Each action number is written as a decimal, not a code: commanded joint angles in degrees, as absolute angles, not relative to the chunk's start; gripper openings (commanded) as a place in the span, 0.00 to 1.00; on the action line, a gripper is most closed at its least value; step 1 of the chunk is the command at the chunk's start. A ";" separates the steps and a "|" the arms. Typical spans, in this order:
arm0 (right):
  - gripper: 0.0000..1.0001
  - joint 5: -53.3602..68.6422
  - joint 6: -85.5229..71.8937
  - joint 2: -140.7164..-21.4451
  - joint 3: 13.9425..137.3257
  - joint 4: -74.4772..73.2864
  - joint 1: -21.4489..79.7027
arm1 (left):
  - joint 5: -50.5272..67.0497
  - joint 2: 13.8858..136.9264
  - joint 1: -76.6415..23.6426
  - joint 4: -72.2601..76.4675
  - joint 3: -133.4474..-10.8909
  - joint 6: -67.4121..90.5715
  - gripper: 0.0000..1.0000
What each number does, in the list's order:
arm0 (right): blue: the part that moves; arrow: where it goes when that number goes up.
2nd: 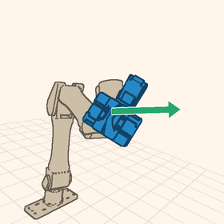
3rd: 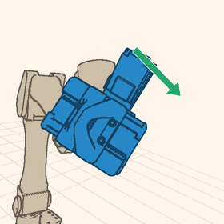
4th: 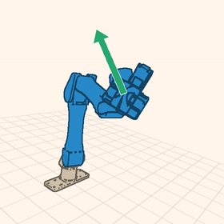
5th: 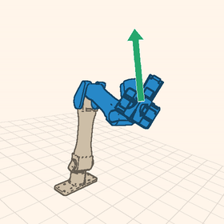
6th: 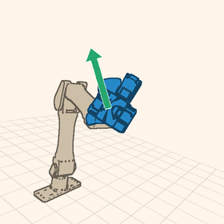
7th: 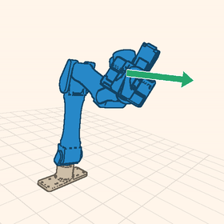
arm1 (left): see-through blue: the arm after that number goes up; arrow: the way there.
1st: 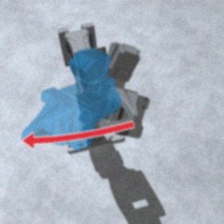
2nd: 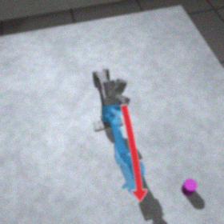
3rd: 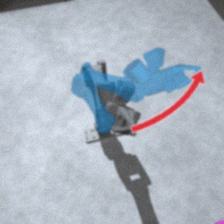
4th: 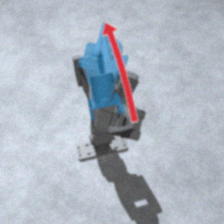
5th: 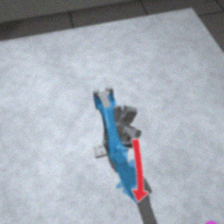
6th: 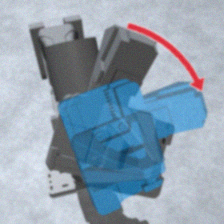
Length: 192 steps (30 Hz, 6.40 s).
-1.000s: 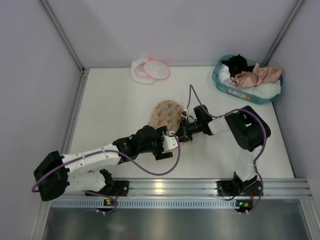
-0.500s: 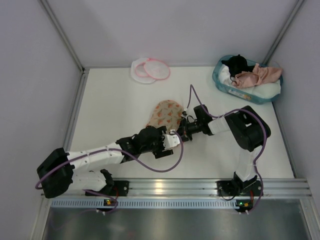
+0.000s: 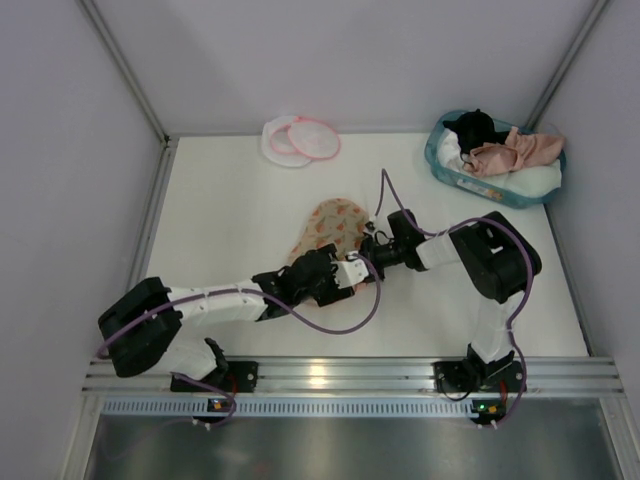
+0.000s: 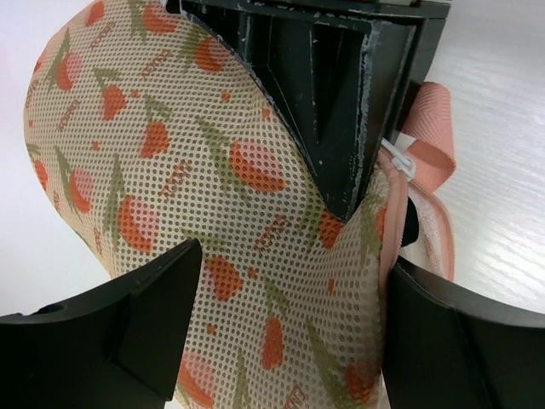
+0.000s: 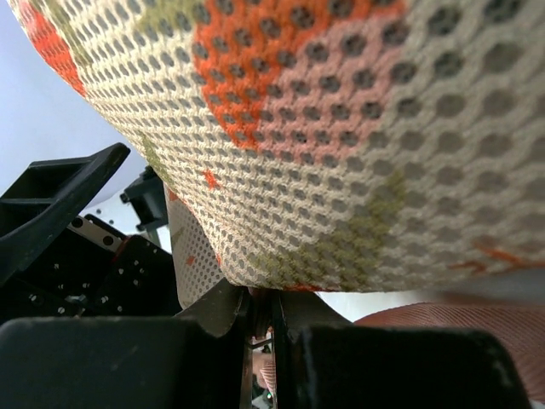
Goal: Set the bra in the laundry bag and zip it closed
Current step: Zip the laundry bag at the center of the board.
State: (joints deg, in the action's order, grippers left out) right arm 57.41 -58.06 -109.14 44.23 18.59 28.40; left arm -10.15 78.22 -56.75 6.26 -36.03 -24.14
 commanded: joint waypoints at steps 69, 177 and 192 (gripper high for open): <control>0.00 61.52 -68.20 -112.50 44.03 36.65 28.48 | -17.24 80.79 -56.95 24.92 -26.11 -51.25 0.95; 0.00 58.18 -68.03 -108.54 43.94 30.32 27.60 | -6.25 91.77 -67.15 -37.70 -63.46 -44.56 0.00; 0.00 57.57 -64.16 -109.69 45.97 26.46 24.17 | 7.29 80.78 -67.15 -37.62 -54.32 -41.75 0.00</control>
State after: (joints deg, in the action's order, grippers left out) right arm 58.89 -66.06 -110.48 43.31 26.63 25.96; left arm 1.98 84.01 -67.00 -35.79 -56.51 -43.07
